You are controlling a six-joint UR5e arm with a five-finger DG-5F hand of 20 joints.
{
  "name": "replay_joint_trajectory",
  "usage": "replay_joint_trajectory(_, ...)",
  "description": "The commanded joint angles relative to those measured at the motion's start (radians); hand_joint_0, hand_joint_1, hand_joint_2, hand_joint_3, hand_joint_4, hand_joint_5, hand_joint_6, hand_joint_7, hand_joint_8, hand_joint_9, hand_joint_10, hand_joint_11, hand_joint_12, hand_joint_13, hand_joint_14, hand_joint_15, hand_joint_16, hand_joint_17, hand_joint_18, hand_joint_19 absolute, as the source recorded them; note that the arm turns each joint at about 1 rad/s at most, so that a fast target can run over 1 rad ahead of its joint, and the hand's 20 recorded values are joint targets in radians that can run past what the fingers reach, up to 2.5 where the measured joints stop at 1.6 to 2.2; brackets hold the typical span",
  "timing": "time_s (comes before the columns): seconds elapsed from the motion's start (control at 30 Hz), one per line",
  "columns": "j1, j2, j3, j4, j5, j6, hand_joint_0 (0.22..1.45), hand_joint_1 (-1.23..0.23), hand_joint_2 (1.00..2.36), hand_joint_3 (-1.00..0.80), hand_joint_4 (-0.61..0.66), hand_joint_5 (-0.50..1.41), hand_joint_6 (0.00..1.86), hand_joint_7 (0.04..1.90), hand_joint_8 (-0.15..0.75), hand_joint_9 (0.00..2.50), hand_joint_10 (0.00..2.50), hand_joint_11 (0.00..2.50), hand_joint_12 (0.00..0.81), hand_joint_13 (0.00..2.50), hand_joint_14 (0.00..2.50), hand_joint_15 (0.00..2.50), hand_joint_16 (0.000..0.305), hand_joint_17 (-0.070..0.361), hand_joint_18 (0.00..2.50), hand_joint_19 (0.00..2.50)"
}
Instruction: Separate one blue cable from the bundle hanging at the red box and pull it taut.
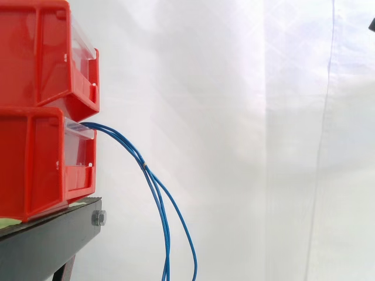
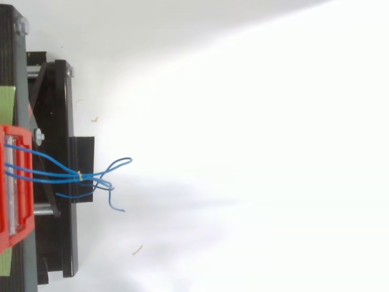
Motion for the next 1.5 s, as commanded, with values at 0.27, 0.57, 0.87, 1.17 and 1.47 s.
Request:
replay_joint_trajectory(0.27, 0.010, -0.093, 0.000, 0.040, 0.018, -0.011, 0.51, -0.59, 1.00, -0.47, 0.15, -0.23, 0.50, 0.76, 0.224, 0.53, 0.01, 0.17, 0.310, 0.46, 0.01, 0.21, 0.044, 0.098, 0.37, 0.34)
replay_joint_trajectory(0.57, 0.012, -0.205, 0.003, 0.121, 0.062, -0.009, 0.50, -0.58, 1.00, -0.47, 0.16, -0.23, 0.50, 0.76, 0.227, 0.53, 0.01, 0.18, 0.313, 0.45, 0.01, 0.21, 0.044, 0.100, 0.37, 0.35)
replay_joint_trajectory(0.87, 0.013, -0.282, 0.002, 0.270, 0.107, -0.027, 0.50, -0.58, 1.00, -0.47, 0.16, -0.23, 0.50, 0.75, 0.229, 0.54, 0.01, 0.19, 0.320, 0.47, 0.01, 0.23, 0.045, 0.102, 0.38, 0.35)
replay_joint_trajectory(1.17, 0.016, -0.376, 0.037, 0.341, 0.133, -0.060, 0.50, -0.58, 1.00, -0.47, 0.17, -0.23, 0.50, 0.75, 0.234, 0.54, 0.01, 0.19, 0.323, 0.47, 0.01, 0.23, 0.046, 0.102, 0.39, 0.36)
replay_joint_trajectory(1.47, 0.023, -0.437, 0.094, 0.347, 0.168, -0.078, 0.50, -0.58, 1.00, -0.47, 0.18, -0.22, 0.50, 0.76, 0.236, 0.55, 0.01, 0.19, 0.325, 0.48, 0.01, 0.24, 0.046, 0.102, 0.39, 0.36)
